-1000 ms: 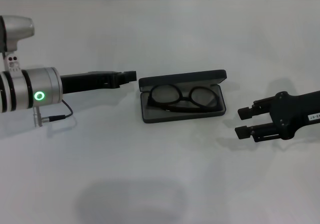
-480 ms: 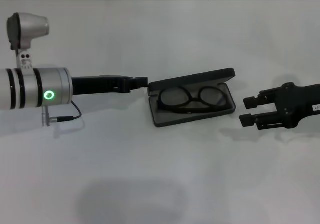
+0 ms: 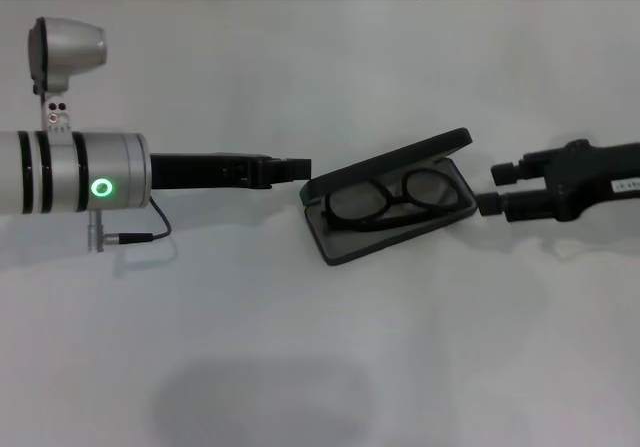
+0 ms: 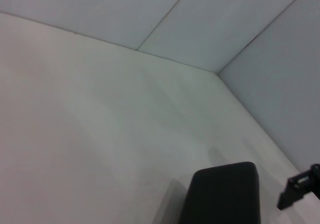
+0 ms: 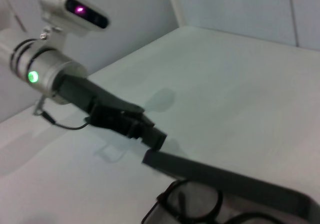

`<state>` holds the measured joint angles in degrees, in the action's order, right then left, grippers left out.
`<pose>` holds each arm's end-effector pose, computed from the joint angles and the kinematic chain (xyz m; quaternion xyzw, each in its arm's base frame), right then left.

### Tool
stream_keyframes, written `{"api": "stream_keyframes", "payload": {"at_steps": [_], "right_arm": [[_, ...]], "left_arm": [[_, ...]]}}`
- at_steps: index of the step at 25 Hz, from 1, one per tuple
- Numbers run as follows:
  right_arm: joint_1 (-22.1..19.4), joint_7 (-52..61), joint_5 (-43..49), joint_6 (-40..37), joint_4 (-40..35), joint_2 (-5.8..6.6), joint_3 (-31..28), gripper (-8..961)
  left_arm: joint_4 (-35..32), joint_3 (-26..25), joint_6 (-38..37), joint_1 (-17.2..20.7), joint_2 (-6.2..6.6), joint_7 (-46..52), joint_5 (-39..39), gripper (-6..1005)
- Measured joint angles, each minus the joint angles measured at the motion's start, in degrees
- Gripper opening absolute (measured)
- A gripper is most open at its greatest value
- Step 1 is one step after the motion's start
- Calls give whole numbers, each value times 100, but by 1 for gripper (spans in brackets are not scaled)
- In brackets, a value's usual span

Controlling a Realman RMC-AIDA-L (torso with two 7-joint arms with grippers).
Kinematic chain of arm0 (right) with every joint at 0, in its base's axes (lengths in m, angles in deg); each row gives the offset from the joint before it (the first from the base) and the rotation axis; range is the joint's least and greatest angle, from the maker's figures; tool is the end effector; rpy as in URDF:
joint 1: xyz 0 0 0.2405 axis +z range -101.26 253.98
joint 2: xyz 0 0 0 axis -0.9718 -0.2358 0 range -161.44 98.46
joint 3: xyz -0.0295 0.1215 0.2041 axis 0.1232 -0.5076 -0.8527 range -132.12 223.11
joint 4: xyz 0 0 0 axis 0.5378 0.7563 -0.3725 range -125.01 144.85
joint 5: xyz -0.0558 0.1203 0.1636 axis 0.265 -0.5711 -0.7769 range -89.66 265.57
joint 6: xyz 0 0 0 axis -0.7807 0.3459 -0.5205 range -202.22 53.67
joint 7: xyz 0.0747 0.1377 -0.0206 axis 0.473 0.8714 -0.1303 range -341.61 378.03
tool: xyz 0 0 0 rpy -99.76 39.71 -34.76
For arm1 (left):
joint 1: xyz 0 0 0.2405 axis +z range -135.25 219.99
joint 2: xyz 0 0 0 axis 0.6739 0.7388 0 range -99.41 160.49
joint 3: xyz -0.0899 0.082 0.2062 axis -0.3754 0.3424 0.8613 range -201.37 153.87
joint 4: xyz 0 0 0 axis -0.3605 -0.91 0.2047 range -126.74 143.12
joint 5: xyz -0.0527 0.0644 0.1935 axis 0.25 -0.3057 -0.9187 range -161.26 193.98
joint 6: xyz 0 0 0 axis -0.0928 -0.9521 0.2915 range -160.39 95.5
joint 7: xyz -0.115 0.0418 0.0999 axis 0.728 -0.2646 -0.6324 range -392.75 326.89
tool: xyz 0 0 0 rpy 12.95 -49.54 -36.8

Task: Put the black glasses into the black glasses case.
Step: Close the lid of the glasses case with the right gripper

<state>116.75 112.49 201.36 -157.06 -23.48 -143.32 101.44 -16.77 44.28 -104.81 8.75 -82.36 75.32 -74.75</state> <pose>0.2152 0.3703 -0.0045 -0.9594 0.2390 0.1317 0.0719 -0.2463 0.3498 -0.0363 -0.8478 -0.4734 -0.2263 0.0771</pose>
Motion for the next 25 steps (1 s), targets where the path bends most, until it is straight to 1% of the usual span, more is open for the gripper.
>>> {"api": "stream_keyframes", "payload": {"at_steps": [4,12,17,25], "right_arm": [[182,129,35,309,14,-67,106,563],[679,273,368,686,267,-204,212,562],[796,280,409,909,285,-315,264,561],[895,284,398,1170,298,-362,268,560]], "left_arm": [[-1,6,-8,-13,-32,2,-33,29],[0,9,-37,-76,-156,-11,-153,30],[0,-10,-135,-82,-199,-21,-148,30],[-11,-26,-235,-93,-291,-45,-139,31]]}}
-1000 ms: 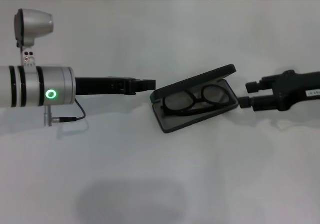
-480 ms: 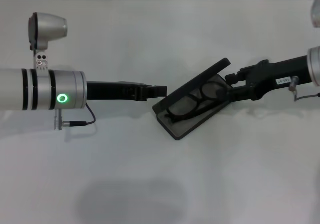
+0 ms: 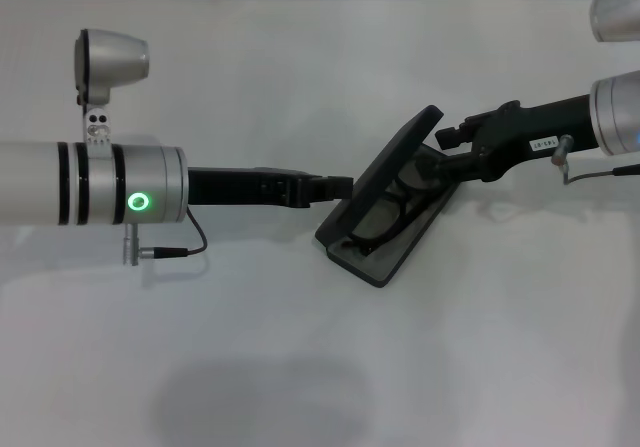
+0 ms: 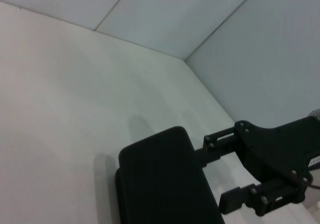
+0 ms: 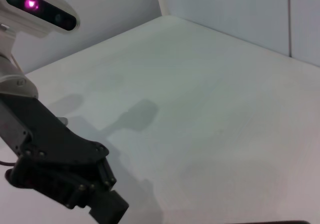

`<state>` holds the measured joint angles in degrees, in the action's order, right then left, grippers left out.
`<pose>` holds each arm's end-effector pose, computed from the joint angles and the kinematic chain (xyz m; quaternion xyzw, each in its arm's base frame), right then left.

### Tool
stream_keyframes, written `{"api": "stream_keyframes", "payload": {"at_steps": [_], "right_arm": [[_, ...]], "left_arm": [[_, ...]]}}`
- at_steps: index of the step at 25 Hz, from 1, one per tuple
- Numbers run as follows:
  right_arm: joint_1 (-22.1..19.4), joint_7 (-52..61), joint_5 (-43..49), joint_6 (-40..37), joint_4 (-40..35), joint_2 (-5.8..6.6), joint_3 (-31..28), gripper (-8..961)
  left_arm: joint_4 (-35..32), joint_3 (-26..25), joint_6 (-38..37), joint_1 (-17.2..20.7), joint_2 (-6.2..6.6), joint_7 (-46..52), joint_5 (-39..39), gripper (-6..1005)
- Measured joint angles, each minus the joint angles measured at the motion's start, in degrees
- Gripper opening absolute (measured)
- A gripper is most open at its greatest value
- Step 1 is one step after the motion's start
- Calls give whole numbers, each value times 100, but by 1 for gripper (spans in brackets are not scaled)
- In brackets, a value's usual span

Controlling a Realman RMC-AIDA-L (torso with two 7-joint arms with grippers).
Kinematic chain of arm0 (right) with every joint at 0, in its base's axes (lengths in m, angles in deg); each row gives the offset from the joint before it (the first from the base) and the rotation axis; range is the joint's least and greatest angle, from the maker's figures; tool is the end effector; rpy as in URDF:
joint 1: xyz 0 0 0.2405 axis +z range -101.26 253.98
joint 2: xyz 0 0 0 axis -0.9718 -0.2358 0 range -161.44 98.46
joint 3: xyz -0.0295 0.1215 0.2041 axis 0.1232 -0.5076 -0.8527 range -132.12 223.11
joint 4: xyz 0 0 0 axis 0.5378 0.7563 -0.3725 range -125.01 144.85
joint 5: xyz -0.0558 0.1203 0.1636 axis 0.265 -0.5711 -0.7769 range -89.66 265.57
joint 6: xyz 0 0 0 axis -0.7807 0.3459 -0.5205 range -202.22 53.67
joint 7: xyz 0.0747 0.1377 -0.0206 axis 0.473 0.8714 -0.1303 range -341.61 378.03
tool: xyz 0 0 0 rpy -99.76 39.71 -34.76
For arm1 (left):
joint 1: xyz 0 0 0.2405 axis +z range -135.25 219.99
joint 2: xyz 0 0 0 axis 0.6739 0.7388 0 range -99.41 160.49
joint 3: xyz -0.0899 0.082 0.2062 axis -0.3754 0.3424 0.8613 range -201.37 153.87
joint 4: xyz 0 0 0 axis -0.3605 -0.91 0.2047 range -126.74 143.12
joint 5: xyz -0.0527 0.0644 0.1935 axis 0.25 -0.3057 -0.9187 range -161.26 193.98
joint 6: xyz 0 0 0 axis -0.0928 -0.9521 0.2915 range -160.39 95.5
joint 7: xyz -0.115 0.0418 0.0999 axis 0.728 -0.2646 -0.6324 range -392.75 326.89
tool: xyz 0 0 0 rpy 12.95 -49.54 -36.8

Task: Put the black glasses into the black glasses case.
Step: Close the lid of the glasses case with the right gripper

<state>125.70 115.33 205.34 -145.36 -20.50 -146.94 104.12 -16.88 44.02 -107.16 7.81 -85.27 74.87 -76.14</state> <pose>0.1732 0.4037 -0.0422 -0.9676 0.2109 0.0912 0.1042 -0.2266 0.3393 -0.0570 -0.8555 -0.4616 -0.2322 0.0347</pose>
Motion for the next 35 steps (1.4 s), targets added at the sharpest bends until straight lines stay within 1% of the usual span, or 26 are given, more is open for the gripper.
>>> {"api": "stream_keyframes", "payload": {"at_steps": [3,4,5,7,10,13,15,16,17,18,20,21,23,25,27,28,30,31,32,34,35], "right_arm": [[-12,0,-4,-125,-39,31,-6,560],[-37,0,-7,-223,-82,71,-25,560],[-86,0,-49,-382,-148,139,-72,559],[-229,-7,-216,-702,-307,292,-237,559],[-500,-34,-524,-1157,-617,430,-564,559],[-653,-10,-812,-1541,-843,496,-733,558],[-647,57,-990,-1657,-892,511,-758,558],[-618,112,-1054,-1648,-899,505,-769,551],[-574,178,-1125,-1621,-916,488,-775,544],[-529,250,-1138,-1561,-935,453,-770,537],[-388,383,-1072,-1400,-966,362,-719,523],[-330,432,-1003,-1325,-972,311,-671,502],[-125,541,-797,-1067,-963,170,-492,459],[89,660,-660,-684,-915,36,-194,417],[273,810,-636,-295,-858,-36,276,374],[341,902,-647,-88,-833,-51,523,353],[485,1176,-716,438,-741,-63,1226,310],[520,1244,-741,584,-710,-67,1447,289],[550,1320,-892,842,-649,-67,1809,257],[545,1337,-1241,1147,-567,-68,2236,192],[517,1330,-1437,1276,-549,-69,2402,160]], "left_arm": [[-71,-70,-2,63,12,-26,47,31],[-121,-135,-11,112,17,-40,57,31],[-195,-263,-45,192,22,-73,61,31],[-319,-610,-196,354,23,-184,62,31],[-429,-1229,-539,581,29,-394,62,32],[-490,-1690,-682,744,54,-565,65,32],[-508,-2077,-761,860,7,-842,76,32],[-506,-2282,-832,918,-35,-1046,106,107],[-500,-2376,-873,952,-58,-1163,125,181],[-489,-2500,-929,1002,-94,-1342,182,200],[-460,-2551,-965,1080,-151,-1630,280,237],[-460,-2551,-965,1080,-151,-1630,280,256],[-433,-2556,-923,1153,-196,-1832,334,293],[-373,-2559,-894,1186,-216,-1947,337,215],[-276,-2565,-891,1194,-222,-2107,339,137],[-232,-2567,-890,1199,-227,-2203,339,98],[-167,-2568,-889,1220,-233,-2388,339,68],[-116,-2582,-889,1244,-237,-2548,353,52],[-83,-2597,-893,1268,-240,-2677,373,37],[-64,-2609,-940,1312,-248,-2866,403,7],[-73,-2608,-970,1330,-246,-2923,403,7]]}}
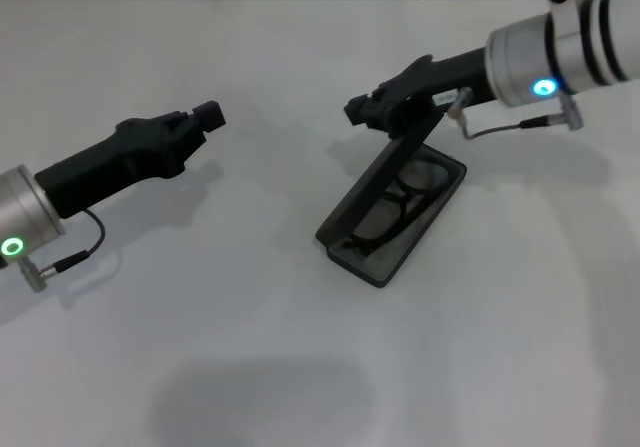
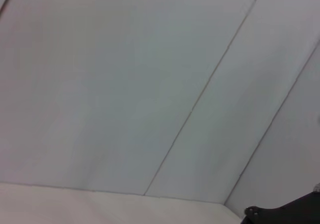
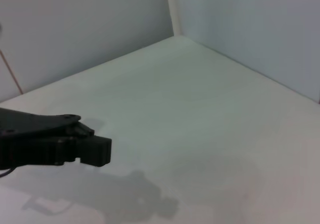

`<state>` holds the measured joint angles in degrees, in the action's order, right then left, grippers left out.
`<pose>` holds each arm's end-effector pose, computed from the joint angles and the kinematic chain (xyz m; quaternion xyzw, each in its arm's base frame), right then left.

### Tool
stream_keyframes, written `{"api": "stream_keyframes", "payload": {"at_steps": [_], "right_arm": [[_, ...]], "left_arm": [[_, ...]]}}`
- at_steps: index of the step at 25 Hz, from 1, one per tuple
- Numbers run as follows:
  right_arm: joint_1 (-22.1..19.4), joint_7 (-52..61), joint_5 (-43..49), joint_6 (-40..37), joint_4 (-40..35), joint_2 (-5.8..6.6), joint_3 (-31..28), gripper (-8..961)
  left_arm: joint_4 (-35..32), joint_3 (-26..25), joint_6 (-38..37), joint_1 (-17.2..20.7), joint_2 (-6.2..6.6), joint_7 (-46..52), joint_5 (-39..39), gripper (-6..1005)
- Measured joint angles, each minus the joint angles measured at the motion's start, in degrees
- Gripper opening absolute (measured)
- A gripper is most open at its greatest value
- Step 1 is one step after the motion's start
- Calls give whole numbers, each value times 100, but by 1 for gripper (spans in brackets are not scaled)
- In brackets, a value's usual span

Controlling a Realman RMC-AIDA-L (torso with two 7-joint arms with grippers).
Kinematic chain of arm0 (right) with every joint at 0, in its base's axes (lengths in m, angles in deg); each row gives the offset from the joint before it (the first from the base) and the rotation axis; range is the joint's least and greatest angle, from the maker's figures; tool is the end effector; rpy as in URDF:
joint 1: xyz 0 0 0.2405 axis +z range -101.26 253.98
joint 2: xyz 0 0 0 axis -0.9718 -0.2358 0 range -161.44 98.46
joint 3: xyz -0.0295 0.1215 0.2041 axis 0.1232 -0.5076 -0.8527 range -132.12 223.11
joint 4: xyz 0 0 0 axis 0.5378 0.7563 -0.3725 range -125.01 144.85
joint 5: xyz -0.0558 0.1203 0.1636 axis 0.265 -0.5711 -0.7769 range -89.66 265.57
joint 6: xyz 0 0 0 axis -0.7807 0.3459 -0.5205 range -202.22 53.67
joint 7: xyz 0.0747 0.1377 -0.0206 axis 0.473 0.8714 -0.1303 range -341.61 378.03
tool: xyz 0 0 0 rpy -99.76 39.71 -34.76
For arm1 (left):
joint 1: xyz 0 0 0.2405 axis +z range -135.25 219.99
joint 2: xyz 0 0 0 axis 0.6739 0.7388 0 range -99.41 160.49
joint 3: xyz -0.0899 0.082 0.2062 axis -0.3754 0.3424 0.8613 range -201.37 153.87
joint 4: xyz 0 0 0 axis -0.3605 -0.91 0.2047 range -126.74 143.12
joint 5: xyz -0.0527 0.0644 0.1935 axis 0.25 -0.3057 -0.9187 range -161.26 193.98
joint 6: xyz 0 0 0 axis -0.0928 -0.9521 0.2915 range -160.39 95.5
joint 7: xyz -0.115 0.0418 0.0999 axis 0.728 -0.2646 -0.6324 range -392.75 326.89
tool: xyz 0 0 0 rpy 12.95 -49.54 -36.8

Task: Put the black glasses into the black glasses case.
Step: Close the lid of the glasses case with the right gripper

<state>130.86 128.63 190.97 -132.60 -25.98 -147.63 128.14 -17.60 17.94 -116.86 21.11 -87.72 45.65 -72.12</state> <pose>0.0968 0.4166 -0.0773 -0.9711 0.1891 0.0915 0.1132 -0.2824 0.3086 0.0066 -0.8126 -0.3570 -0.4022 0.2247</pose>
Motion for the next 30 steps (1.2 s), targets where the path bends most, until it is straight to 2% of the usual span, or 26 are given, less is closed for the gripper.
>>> {"api": "stream_keyframes", "payload": {"at_steps": [4,9,11,23,30], "right_arm": [[-158,-21,-568,503,25,-1,672,33],[-293,-28,-1155,1156,38,-5,1636,33],[-329,-29,-1227,1239,39,-6,1760,33],[-682,-107,-1277,1269,64,-5,1794,34],[-1047,-917,-2140,1297,59,-5,1806,34]], "left_arm": [[-7,-5,-45,11,50,-34,9,7],[9,-16,0,-26,58,-52,5,8],[10,12,8,-67,59,-69,-25,8],[-12,30,-5,-117,121,-47,-107,9],[-6,0,6,-141,111,-74,-83,9]]}}
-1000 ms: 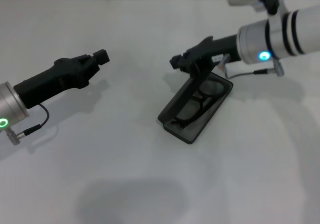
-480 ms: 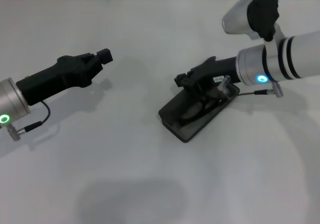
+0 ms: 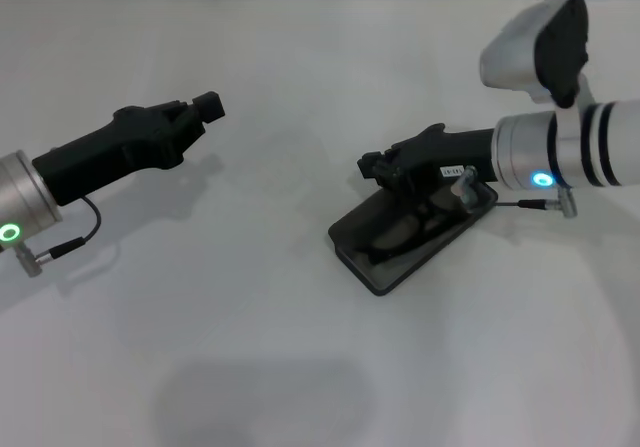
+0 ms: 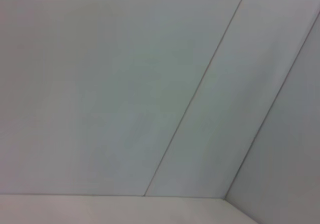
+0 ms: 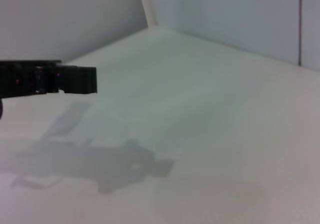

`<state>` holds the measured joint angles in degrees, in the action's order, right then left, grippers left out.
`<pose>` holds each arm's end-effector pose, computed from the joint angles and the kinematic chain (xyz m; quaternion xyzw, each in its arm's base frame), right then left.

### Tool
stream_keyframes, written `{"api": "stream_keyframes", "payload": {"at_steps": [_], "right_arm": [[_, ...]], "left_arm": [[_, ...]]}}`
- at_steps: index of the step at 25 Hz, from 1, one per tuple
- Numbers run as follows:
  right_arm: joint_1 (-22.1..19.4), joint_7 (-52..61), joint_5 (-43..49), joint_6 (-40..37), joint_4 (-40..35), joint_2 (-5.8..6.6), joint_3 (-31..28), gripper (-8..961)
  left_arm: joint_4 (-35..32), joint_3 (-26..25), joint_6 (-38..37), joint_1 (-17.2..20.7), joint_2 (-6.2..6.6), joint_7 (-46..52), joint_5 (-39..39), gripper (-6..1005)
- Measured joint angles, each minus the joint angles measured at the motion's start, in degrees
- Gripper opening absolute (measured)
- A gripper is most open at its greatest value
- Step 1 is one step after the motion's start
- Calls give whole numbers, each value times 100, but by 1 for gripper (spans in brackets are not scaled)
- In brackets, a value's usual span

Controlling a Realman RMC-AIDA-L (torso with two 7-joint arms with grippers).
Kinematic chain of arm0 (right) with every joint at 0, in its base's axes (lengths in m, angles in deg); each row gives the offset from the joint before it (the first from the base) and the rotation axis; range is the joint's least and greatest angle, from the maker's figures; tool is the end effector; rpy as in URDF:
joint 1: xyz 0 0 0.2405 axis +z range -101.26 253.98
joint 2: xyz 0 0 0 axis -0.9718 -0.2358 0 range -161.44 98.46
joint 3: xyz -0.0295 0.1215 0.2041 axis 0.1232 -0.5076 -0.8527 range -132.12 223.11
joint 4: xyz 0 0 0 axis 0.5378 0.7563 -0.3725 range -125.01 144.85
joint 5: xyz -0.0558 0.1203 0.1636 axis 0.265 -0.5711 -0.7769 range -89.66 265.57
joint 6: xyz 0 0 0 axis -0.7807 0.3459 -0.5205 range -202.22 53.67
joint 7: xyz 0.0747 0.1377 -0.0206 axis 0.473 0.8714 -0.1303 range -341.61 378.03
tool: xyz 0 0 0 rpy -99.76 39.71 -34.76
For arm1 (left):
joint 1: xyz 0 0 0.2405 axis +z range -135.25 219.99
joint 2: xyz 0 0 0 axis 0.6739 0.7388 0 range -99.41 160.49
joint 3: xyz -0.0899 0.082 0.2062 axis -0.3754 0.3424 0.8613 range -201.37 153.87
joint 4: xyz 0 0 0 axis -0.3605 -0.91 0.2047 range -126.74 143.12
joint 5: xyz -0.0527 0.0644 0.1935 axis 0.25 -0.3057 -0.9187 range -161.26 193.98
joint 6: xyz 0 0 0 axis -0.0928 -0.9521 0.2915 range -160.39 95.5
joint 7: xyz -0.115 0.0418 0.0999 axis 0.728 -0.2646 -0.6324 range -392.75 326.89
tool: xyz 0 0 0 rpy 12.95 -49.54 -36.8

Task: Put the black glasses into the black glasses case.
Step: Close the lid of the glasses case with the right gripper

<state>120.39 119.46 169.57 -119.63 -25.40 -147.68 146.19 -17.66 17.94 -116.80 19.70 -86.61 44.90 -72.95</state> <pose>0.1495 0.3881 -0.1081 -0.9547 0.2303 0.1198 0.1454 -0.2796 0.3163 0.0123 -0.8253 -0.3383 -0.3916 0.2258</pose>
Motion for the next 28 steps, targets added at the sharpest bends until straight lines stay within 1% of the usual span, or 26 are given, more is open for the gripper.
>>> {"api": "stream_keyframes", "payload": {"at_steps": [3,8,12,17,24,28], "right_arm": [[-104,-262,-255,-1,16,0,57,34],[-152,-408,-330,12,96,0,172,33],[-252,-599,-567,17,98,0,225,33],[-445,-892,-728,27,87,0,252,33],[-804,-1925,-1743,63,60,0,464,34],[-883,-2209,-1868,66,88,0,505,34]], "left_arm": [[-4,-8,1,-1,-7,13,20,9],[-2,-24,7,-49,-9,29,49,9],[2,-29,62,-71,-26,18,51,10],[-3,-30,69,-83,-33,4,125,10],[5,-30,69,-82,2,-19,300,10],[-13,-30,69,-87,5,-19,337,11]]}}
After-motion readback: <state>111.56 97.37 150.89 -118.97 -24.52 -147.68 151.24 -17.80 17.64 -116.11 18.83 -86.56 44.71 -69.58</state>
